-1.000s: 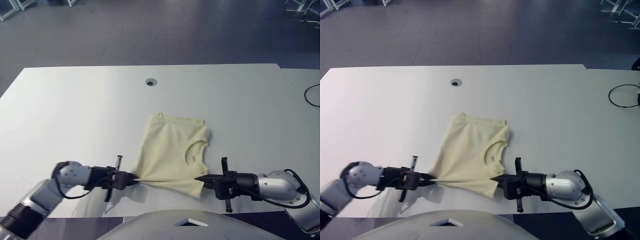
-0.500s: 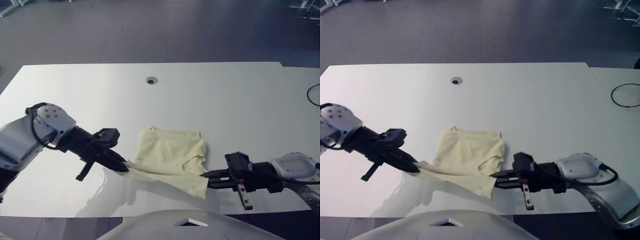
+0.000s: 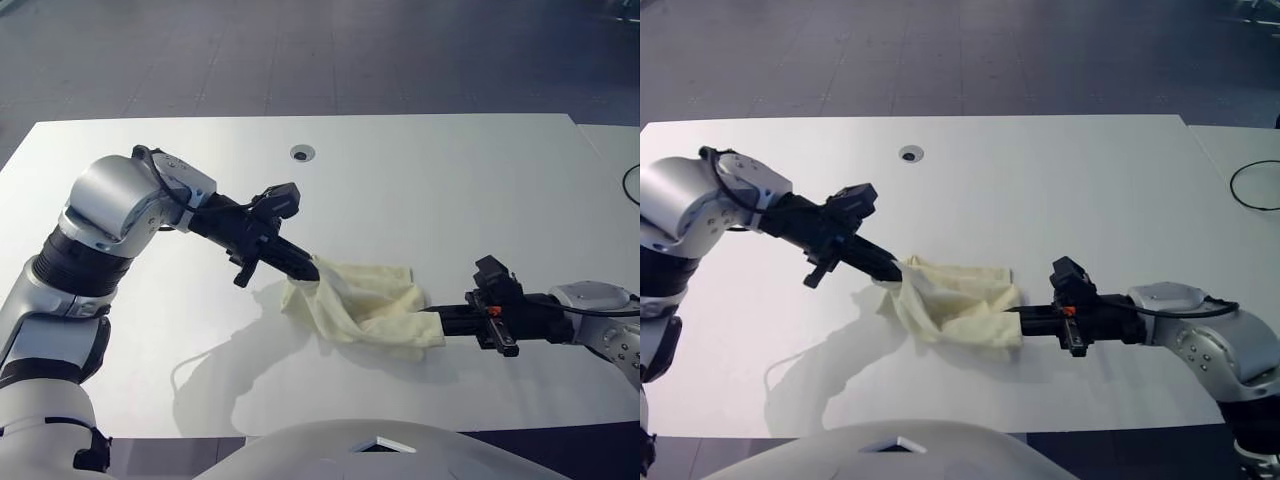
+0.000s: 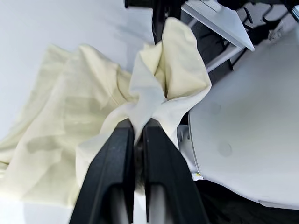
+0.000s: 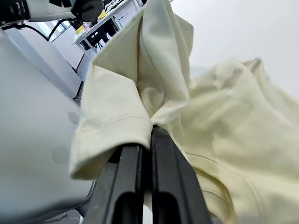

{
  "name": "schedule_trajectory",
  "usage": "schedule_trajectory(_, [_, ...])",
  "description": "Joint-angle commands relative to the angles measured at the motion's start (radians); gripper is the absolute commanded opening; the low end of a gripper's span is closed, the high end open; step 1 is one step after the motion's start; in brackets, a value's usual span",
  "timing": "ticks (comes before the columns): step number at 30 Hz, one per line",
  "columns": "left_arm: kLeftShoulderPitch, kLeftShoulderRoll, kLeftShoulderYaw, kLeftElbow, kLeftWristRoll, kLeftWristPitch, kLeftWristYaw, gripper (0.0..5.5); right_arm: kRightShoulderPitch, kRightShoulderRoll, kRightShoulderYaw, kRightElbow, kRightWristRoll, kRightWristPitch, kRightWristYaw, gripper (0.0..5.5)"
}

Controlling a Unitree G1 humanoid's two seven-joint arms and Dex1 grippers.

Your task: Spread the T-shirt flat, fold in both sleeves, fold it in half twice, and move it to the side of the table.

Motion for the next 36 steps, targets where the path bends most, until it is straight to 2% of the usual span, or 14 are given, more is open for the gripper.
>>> schedule_trajectory(1, [0.000, 0.018, -0.024, 0.055, 0.051, -0.043, -0.016, 0.06, -0.073, 0.030, 0.013, 0.102, -0.034, 0.039, 0.006, 0.00])
schedule_trajectory(5, [-0.001, 0.003, -0.048, 0.146, 0.106, -0.096, -0.032, 0.06, -0.120, 0.068, 0.032, 0.163, -0.060, 0.066, 0.009, 0.00])
schedule_trajectory(11, [-0.036, -0.079, -0.063, 0.317, 0.183, -0.166, -0.031, 0.06, -0.174, 0.124, 0.056, 0.233, -0.092, 0.115, -0.003, 0.00])
schedule_trajectory(19, [-0.034, -0.170, -0.052, 0.409, 0.244, -0.200, -0.004, 0.06, -0.232, 0.200, 0.084, 0.359, -0.183, 0.119, -0.017, 0.00])
schedule_trajectory(25, [-0.045, -0.207, -0.047, 0.493, 0.299, -0.237, 0.019, 0.06, -0.232, 0.210, 0.083, 0.407, -0.224, 0.120, 0.004, 0.00])
schedule_trajectory(26, [-0.048, -0.221, -0.041, 0.515, 0.312, -0.245, 0.038, 0.06, -0.233, 0.214, 0.082, 0.414, -0.231, 0.122, -0.005, 0.29])
schedule_trajectory(27, [-0.052, -0.235, -0.032, 0.537, 0.322, -0.250, 0.059, 0.42, -0.237, 0.221, 0.079, 0.423, -0.240, 0.122, -0.021, 0.39])
schedule_trajectory(36, [-0.089, -0.321, 0.123, 0.659, 0.330, -0.304, 0.184, 1.83, -0.219, 0.303, -0.020, 0.444, -0.230, 0.144, -0.140, 1.79])
